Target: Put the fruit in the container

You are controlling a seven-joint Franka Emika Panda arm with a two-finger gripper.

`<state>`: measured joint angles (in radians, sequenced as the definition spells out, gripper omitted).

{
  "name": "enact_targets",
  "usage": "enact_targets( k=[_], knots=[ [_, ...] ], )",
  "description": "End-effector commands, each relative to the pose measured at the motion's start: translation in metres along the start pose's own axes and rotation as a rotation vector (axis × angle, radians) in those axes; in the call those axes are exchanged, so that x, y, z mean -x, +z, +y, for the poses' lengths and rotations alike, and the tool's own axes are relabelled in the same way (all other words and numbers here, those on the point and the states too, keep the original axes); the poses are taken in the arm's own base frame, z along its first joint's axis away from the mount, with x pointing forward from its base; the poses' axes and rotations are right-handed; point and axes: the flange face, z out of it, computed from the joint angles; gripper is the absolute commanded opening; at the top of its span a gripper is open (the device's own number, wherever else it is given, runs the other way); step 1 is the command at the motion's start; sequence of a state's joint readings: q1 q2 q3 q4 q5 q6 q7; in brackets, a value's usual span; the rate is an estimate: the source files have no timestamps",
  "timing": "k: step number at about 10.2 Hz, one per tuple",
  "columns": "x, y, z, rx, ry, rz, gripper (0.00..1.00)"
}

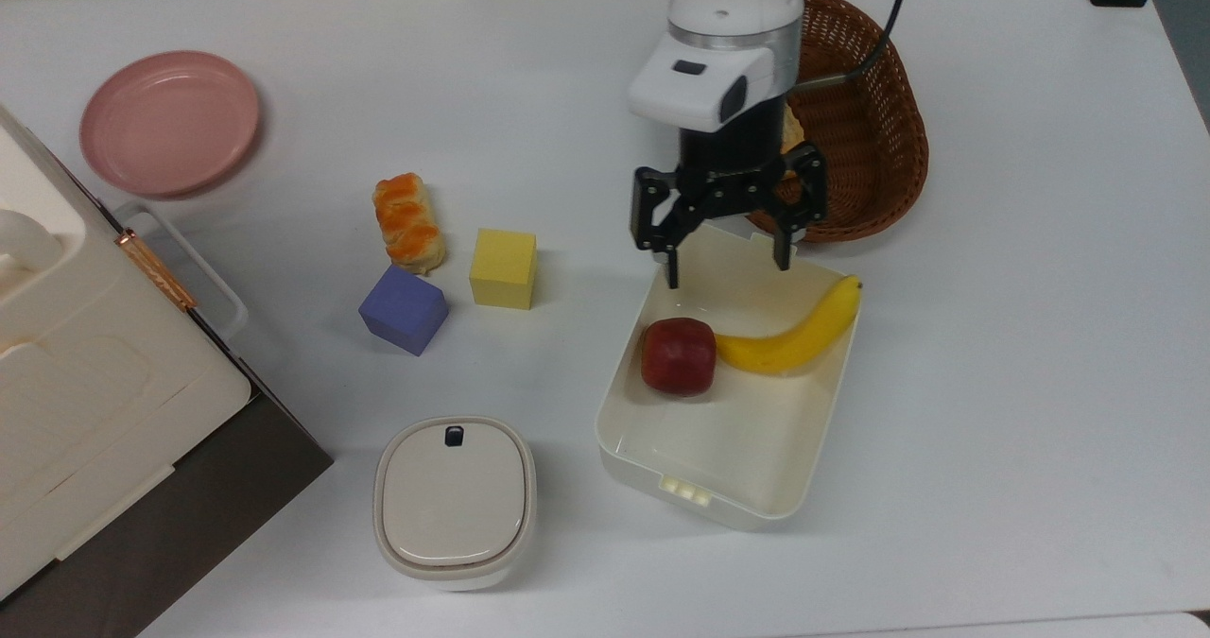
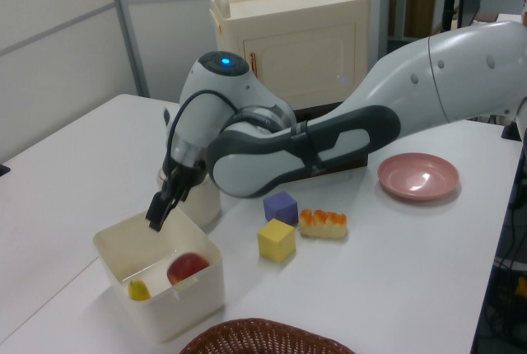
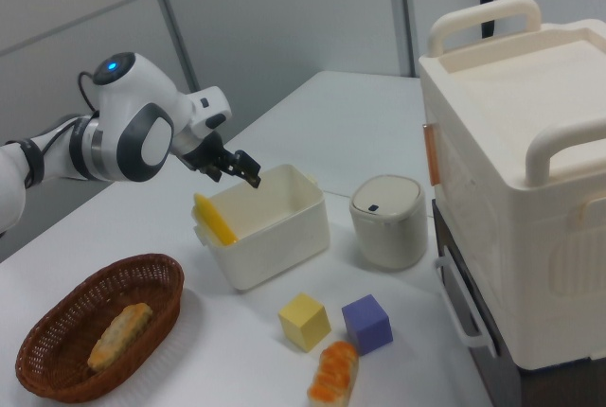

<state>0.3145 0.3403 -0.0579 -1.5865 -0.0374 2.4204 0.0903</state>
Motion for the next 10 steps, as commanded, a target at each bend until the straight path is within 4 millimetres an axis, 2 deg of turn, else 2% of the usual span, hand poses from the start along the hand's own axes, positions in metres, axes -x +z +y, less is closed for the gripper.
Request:
enact_targets(
  k=[1,4,6,8,10],
  knots=[
    [0.022,-0.052,0.062,0.07,0.09,-0.197,1.0],
    [0.058,-0.11,0.129,0.11,0.2,-0.42,1.0],
    [0.084,-0.138,0.158,0.107,0.23,-0.473,1.0],
    [0.096,-0.158,0.176,0.082,0.193,-0.51,1.0],
    [0.097,-0.159,0.176,0.077,0.195,-0.517,1.0]
  ],
)
